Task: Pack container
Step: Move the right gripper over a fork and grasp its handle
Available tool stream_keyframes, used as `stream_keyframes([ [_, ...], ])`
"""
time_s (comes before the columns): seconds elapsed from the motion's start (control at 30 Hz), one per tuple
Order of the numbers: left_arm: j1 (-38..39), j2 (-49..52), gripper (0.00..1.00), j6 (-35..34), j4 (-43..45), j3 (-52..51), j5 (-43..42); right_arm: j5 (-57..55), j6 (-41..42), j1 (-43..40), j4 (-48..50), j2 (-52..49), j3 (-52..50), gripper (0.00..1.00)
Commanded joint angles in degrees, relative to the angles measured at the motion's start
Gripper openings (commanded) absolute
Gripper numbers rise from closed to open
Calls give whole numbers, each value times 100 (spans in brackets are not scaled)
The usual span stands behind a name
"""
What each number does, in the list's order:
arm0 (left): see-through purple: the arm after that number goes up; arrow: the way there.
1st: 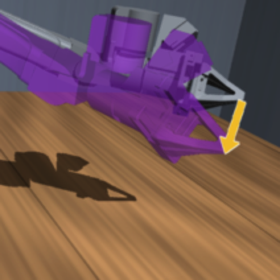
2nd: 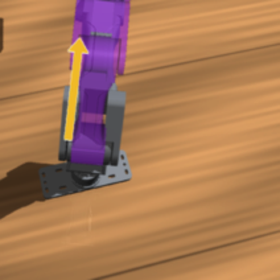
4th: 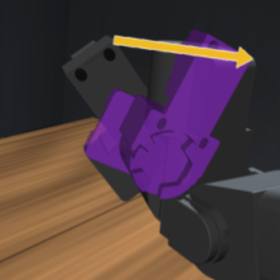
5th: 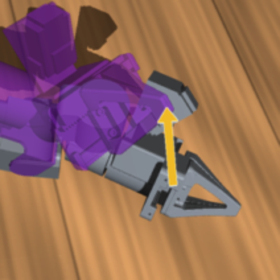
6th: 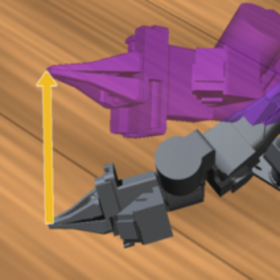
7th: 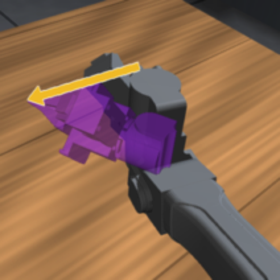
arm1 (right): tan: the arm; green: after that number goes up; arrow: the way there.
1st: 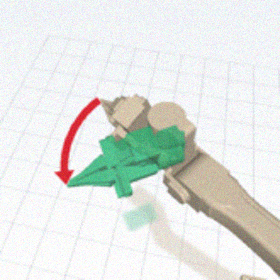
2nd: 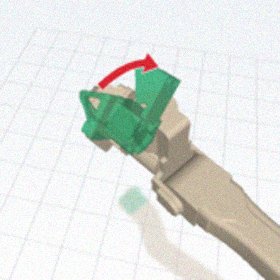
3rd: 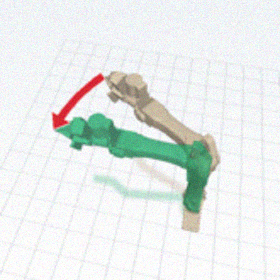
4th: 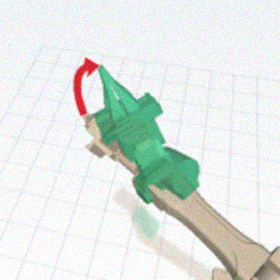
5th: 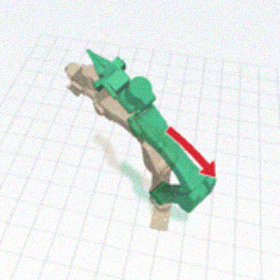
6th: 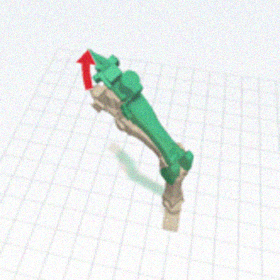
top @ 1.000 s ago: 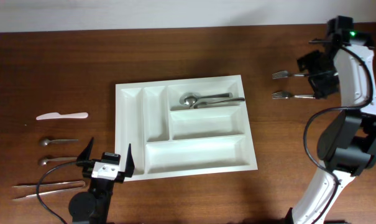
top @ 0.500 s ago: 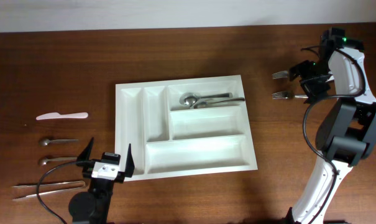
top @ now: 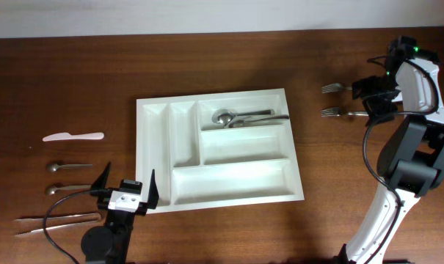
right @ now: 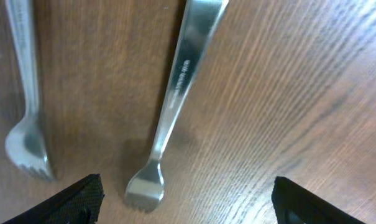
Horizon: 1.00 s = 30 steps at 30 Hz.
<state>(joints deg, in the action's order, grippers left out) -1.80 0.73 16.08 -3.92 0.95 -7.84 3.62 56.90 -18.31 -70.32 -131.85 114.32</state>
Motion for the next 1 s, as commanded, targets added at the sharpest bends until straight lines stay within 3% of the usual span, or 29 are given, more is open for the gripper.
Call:
stream_keyframes([
  [0.0, -28, -44, 99, -13, 4, -48, 61, -317, 107, -9, -33, -76, 35, 88],
  [0.27, -28, -44, 99, -13, 7, -48, 61, -804, 101, -4, -76, -109, 35, 87],
  [0.97, -28, -44, 99, -11, 7, -48, 61, -595, 365, -4, -4, -476, 35, 86],
])
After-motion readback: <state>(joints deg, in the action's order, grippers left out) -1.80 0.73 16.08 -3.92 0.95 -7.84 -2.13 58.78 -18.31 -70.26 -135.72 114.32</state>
